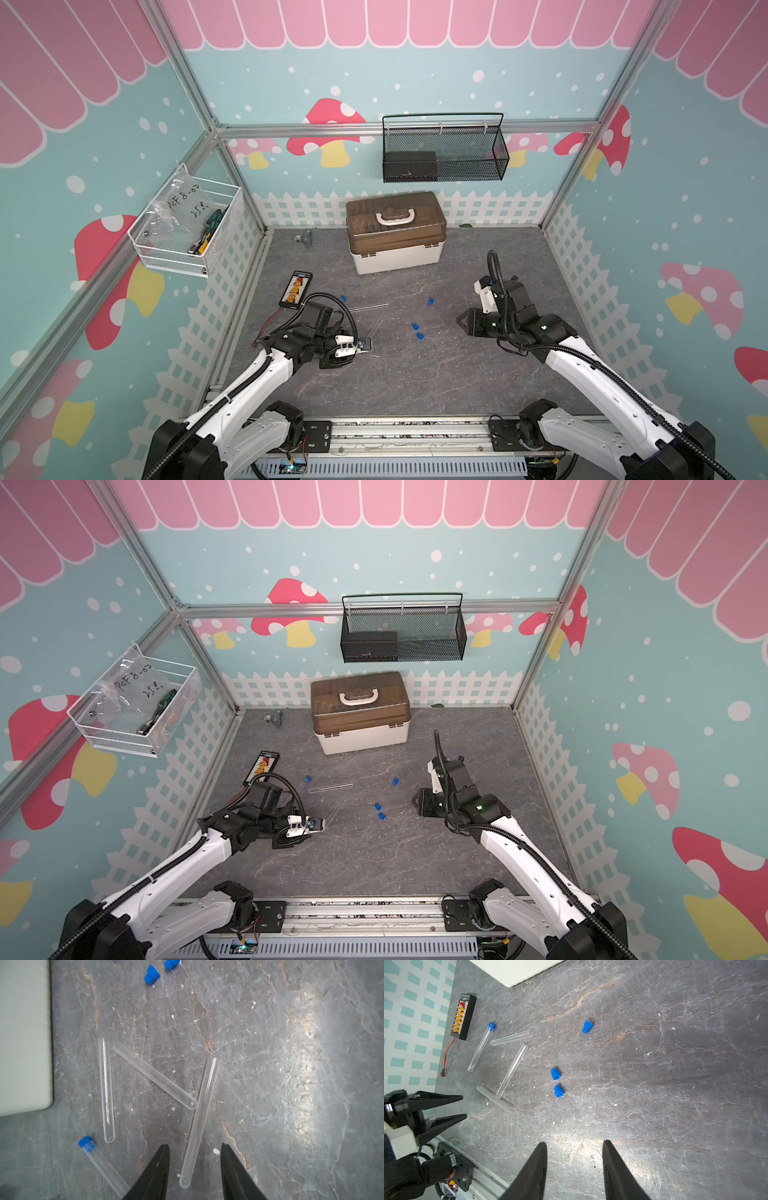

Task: Insert stoppers into test tubes
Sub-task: Pick up the test tube at the center of the board.

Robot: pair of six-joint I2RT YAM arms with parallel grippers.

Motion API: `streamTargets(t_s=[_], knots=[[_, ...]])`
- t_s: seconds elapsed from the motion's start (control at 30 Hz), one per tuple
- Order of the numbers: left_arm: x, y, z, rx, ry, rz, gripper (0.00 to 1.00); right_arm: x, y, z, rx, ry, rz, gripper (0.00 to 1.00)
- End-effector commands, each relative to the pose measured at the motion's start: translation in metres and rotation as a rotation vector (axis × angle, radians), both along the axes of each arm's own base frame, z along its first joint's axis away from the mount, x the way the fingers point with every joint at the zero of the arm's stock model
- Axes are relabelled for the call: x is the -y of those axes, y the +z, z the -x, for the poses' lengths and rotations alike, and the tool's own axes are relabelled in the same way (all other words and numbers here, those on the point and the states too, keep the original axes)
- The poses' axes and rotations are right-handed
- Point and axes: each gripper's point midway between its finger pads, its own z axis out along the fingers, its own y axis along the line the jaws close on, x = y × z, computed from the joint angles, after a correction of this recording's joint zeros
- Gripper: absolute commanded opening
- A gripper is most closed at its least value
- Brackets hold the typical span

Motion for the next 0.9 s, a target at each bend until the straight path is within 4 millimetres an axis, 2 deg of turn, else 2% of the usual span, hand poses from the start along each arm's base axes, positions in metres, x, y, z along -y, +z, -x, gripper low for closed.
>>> streamTargets(t_s=[0.0,0.2,0.47,0.63,0.87], knots=[[0.004,0.008,-0.007,0.021,-0.066,-0.036,0.45,-0.002,-0.003,0.001,-0.006,0.02,-0.009,0.43],[-0.003,-0.014,-0.01,-0.07,-0.06,-0.142,0.44,-0.003,0.0,0.002,0.006,0.037,-0.004,0.43],[-0.008,-0.029,-0.016,-0.109,-0.048,-0.203,0.44,-0.003,-0.002,0.004,-0.001,0.046,-0.004,0.43],[-0.002,-0.036,-0.021,-0.067,-0.069,-0.22,0.44,-0.004,-0.004,0.005,-0.007,0.05,-0.006,0.43],[-0.001,-0.045,-0.019,-0.102,-0.08,-0.235,0.44,-0.004,-0.004,0.005,-0.009,0.054,-0.006,0.43]])
